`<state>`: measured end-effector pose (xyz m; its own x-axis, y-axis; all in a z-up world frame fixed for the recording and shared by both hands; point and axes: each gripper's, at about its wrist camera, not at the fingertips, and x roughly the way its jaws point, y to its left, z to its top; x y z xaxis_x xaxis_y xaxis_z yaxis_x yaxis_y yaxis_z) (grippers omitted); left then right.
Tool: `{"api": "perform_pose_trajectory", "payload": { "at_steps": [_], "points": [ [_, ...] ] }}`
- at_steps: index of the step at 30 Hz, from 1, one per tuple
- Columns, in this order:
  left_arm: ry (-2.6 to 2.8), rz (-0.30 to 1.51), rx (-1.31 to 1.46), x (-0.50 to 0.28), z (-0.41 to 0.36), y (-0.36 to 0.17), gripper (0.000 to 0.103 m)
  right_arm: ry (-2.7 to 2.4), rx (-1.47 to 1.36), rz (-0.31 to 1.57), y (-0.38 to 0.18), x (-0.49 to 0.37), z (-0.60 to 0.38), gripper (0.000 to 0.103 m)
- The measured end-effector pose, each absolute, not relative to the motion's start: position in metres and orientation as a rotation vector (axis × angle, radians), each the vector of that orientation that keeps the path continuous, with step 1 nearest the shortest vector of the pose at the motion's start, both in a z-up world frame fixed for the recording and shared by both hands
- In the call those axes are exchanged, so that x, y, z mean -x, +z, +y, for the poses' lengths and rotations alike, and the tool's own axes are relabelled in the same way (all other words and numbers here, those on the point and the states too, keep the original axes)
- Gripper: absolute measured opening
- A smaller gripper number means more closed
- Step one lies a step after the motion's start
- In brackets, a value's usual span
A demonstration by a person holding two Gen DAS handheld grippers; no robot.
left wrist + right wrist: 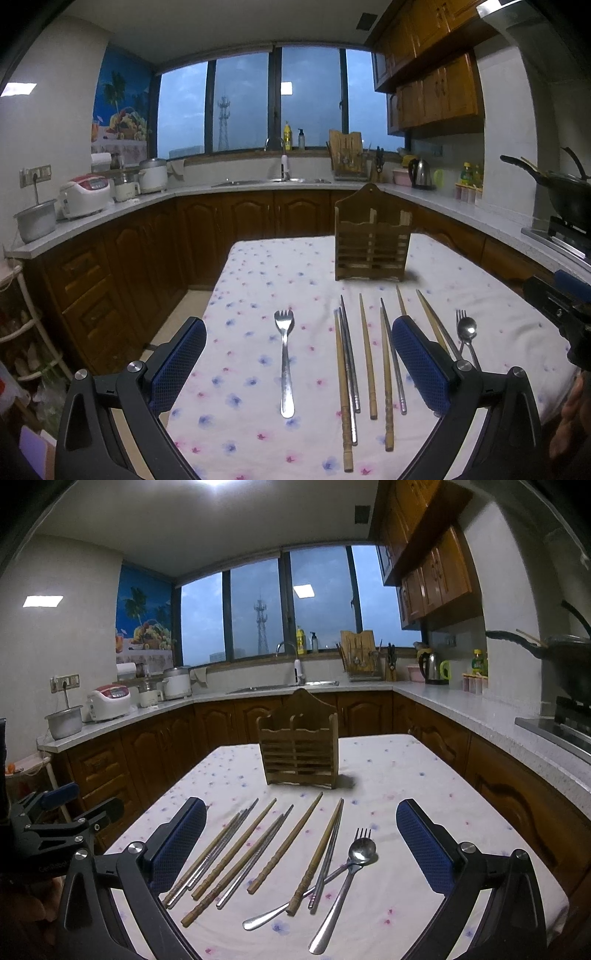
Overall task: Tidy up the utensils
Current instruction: 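Lower the left gripper onto a chopstick while the right gripper grasps a wooden chopstick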
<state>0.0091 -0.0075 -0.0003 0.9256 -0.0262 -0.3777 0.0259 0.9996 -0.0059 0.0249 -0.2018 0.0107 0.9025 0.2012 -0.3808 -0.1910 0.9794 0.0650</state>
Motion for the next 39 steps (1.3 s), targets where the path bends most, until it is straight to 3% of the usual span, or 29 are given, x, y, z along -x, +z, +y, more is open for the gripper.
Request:
{"api": "perform_pose_trajectory", "payload": {
  "at_steps": [19,21,29,39],
  "points": [
    [-0.129,0.640,0.024,-0.112,0.000,0.013,0.100,0.213,-0.076,0.583,0.001,-0.097,-0.218,0.103],
    [-0.141,0.660,0.024,-0.127,0.002,0.014,0.100,0.226,-0.098,0.612,-0.002,-0.111,-0.219,0.099],
    [-0.193,0.747,0.008,-0.182,0.002,0.016,0.091,0.251,-0.172,0.766,-0.018,-0.172,-0.215,0.062],
    [-0.241,0.865,-0.058,-0.253,-0.014,0.008,0.079,0.258,-0.217,0.935,-0.057,-0.239,-0.205,0.044]
  ]
}}
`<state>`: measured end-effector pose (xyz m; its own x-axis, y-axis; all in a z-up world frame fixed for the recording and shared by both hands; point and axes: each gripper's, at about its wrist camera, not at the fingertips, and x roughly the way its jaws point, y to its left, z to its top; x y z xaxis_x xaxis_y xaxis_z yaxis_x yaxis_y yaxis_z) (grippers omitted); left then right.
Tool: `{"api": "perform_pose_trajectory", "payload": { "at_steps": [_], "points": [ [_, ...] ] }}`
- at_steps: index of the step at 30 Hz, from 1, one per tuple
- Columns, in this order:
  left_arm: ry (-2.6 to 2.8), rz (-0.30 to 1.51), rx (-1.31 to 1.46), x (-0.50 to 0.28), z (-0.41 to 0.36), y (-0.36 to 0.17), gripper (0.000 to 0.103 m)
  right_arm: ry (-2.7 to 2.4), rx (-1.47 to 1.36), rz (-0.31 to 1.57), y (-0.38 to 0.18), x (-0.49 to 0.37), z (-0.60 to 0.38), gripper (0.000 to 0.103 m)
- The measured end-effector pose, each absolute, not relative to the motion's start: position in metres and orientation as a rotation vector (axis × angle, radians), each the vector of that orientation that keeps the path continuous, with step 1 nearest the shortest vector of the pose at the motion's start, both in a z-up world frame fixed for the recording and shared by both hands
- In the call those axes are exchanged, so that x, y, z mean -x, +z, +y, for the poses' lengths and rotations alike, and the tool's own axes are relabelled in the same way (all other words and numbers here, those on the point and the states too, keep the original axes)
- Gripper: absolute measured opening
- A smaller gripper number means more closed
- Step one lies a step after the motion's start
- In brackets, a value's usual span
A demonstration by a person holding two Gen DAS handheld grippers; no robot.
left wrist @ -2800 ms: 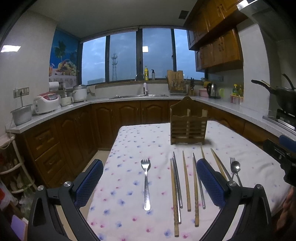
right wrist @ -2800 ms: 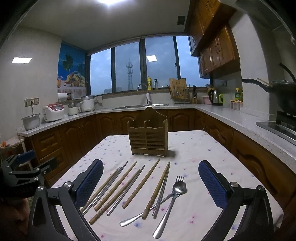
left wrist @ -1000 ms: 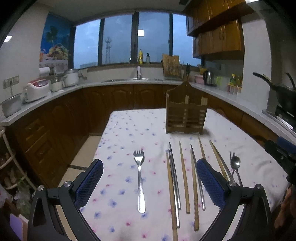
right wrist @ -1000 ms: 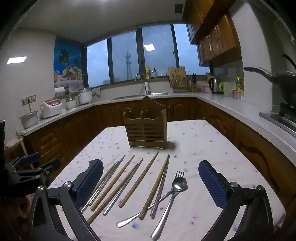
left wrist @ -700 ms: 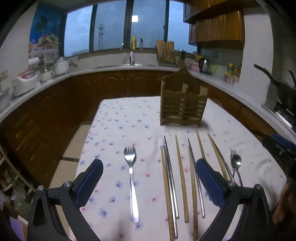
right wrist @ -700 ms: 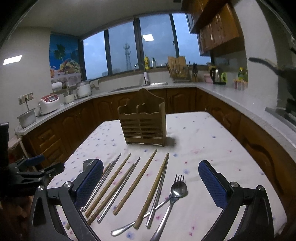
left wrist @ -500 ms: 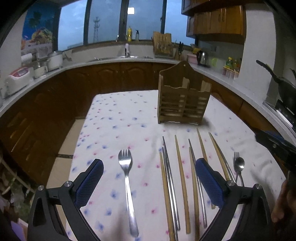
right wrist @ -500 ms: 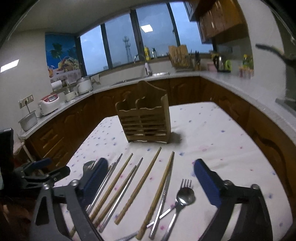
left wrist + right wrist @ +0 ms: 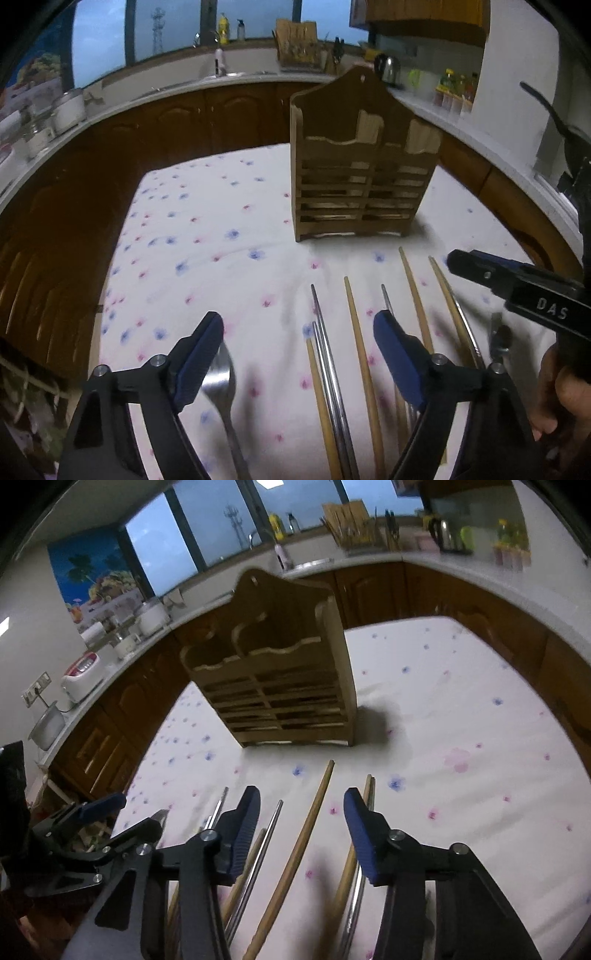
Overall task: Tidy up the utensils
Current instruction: 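Lower the left gripper onto a chopstick while the right gripper grasps a wooden chopstick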
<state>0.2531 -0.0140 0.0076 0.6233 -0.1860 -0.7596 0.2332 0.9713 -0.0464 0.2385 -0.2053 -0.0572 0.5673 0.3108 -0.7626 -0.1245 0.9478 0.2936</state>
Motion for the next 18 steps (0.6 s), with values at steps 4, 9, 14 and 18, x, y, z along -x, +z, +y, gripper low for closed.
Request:
{"api": "perform_pose_trajectory", "payload": {
  "at_steps": [4,9,14,18],
  "points": [
    [-0.245,0.907,-0.073,-0.275,-0.016,0.001,0.076,0.244,-0.217,0.984,-0.072,-0.256,-0.203,0.038],
    [-0.251,0.959,-0.087,-0.301,-0.025,-0.013,0.063,0.230,-0.211,1.036,-0.089,-0.274,-0.201,0.032],
    [-0.248,1.015,-0.105,-0.330,-0.038,-0.032,0.043,0.225,-0.186,1.064,-0.099,-0.286,-0.196,0.023],
    [-0.254,1.044,-0.172,-0.338,-0.052,-0.044,0.034,0.215,-0.144,1.084,-0.108,-0.293,-0.190,0.018]
  ]
}}
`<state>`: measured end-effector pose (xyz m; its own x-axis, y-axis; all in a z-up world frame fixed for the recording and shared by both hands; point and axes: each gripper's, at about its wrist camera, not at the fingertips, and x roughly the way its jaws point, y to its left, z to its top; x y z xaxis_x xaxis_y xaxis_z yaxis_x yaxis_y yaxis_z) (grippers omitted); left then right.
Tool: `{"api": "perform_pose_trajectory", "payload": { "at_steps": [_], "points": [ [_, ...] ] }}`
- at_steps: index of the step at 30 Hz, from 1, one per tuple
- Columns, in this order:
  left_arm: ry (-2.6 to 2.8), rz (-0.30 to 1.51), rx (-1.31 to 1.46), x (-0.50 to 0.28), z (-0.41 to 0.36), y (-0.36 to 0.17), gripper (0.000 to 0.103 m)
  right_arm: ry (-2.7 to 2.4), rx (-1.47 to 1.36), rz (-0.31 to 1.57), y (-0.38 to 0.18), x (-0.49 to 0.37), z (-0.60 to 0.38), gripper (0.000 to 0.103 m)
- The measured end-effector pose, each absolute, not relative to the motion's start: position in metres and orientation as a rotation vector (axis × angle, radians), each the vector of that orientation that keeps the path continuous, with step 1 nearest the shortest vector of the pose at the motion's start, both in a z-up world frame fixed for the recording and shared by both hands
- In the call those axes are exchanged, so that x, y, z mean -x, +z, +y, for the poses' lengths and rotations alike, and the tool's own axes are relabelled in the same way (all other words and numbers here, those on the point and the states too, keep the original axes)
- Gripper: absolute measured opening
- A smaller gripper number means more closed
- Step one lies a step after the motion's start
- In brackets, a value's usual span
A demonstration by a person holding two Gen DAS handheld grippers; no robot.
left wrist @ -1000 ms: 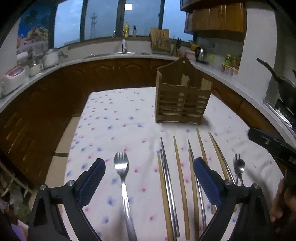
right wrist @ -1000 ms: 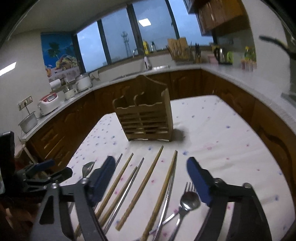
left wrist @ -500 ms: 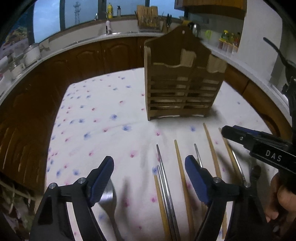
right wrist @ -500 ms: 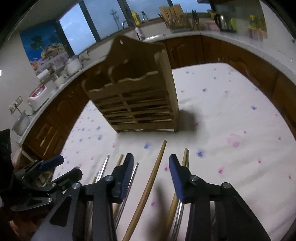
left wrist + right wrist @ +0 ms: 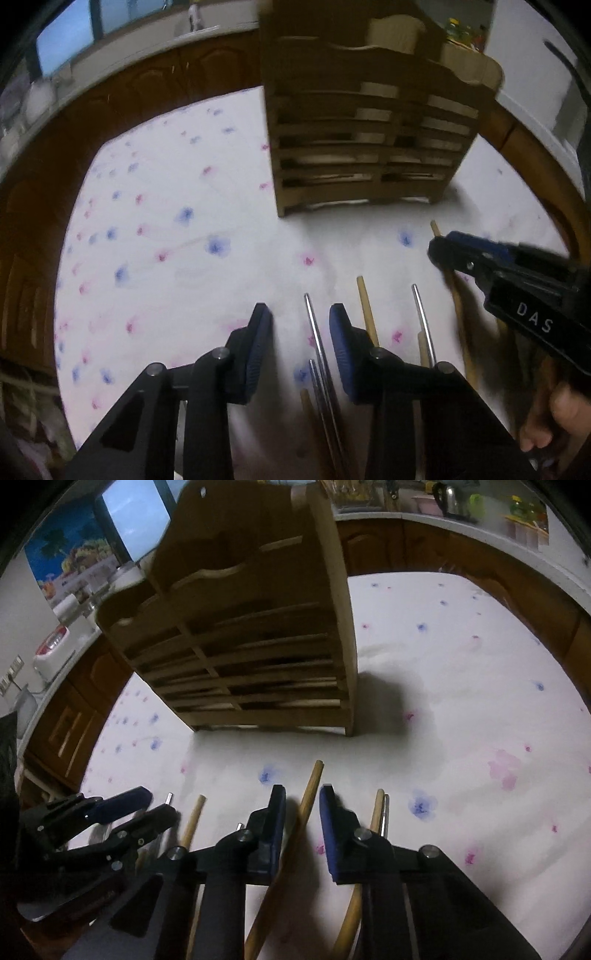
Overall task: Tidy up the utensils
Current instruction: 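Lower the left gripper onto a chopstick while the right gripper grasps a wooden chopstick, then lift the held chopsticks with both grippers and carry them over the wooden holder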
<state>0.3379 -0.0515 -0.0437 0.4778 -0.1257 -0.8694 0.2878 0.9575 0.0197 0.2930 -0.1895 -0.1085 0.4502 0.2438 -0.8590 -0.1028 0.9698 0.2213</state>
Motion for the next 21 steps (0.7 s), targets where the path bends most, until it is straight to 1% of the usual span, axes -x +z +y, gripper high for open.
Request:
{"api": "perform_pose_trajectory", "payload": {
  "at_steps": [2,4,5,6,10,13,21],
  "points": [
    [-0.264,1.042,-0.187,-0.340,-0.058,-0.044,0.029,0.212,-0.120,1.091,-0.108,-0.296,-0.185,0.018],
    [-0.284,1.043,-0.182,-0.343,-0.061,-0.044,0.015,0.210,-0.084,1.092,-0.109,-0.298,-0.180,0.014],
    [-0.291,1.040,-0.179,-0.343,-0.062,-0.044,0.012,0.209,-0.063,1.092,-0.109,-0.298,-0.179,0.012],
    [-0.298,1.040,-0.174,-0.343,-0.062,-0.045,0.005,0.209,-0.055,1.090,-0.109,-0.298,-0.179,0.010],
    [-0.315,1.039,-0.132,-0.344,-0.061,-0.044,0.004,0.231,-0.096,1.093,-0.108,-0.297,-0.188,0.007],
    [-0.332,1.013,-0.089,-0.335,-0.054,-0.033,0.004,0.259,-0.164,1.085,-0.102,-0.293,-0.197,0.006],
    [-0.374,0.897,-0.001,-0.293,-0.033,0.015,0.003,0.322,-0.242,0.994,-0.054,-0.267,-0.213,0.006]
  ]
}}
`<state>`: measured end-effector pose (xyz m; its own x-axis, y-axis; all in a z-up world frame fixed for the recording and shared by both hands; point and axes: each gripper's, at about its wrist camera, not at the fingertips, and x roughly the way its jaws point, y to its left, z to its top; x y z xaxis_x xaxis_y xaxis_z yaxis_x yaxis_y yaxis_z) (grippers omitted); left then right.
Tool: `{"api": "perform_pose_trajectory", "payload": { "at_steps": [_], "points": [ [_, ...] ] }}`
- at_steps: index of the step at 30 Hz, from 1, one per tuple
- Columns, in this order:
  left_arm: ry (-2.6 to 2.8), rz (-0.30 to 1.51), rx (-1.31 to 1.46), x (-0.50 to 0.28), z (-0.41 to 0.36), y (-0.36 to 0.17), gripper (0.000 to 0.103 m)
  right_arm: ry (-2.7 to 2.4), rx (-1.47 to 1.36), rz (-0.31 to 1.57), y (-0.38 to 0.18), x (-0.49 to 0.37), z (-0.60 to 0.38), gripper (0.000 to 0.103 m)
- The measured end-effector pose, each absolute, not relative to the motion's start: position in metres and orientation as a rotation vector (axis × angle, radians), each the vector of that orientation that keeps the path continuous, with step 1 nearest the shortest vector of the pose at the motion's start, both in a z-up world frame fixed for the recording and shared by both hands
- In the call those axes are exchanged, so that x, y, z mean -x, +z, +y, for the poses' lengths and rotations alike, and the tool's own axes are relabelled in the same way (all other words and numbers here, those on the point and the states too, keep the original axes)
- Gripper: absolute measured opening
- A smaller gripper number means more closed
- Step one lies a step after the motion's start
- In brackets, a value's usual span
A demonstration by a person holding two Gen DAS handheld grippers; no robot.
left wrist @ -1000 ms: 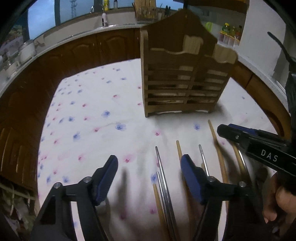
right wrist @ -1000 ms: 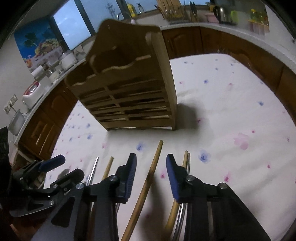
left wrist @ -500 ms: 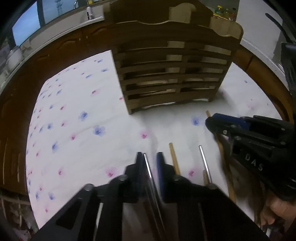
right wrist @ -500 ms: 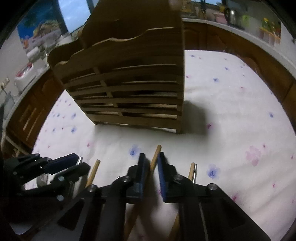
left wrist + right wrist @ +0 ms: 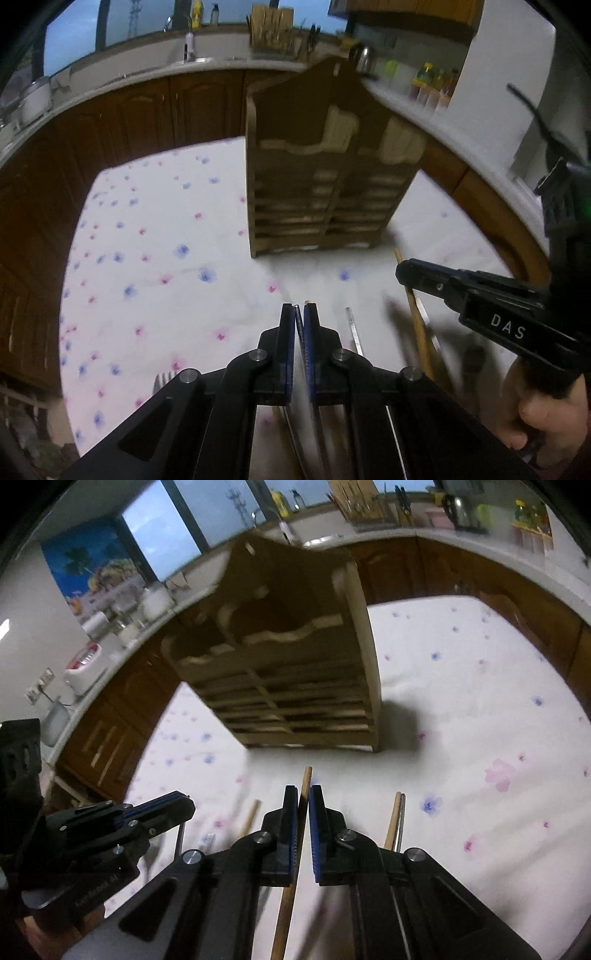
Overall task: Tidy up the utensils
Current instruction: 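Lift the held chopsticks with both grippers and carry them over the wooden holder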
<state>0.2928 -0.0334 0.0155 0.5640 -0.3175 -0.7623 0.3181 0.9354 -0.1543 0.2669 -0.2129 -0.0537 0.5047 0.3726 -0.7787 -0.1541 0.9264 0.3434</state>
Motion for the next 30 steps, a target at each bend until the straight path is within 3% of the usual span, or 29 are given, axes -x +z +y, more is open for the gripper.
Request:
{"api": "perform_pose_trajectory", "payload": {
  "at_steps": [13,30],
  "points": [
    [-0.418,0.699,0.070,-0.193,0.018,0.097,0.002,0.395,-0.252,0.807,0.027,-0.214,-0.210,0.005],
    [-0.408,0.547,0.123,-0.148,0.045,0.128,0.002,0.405,-0.256,0.660,0.074,-0.184,-0.214,0.005]
  ]
}}
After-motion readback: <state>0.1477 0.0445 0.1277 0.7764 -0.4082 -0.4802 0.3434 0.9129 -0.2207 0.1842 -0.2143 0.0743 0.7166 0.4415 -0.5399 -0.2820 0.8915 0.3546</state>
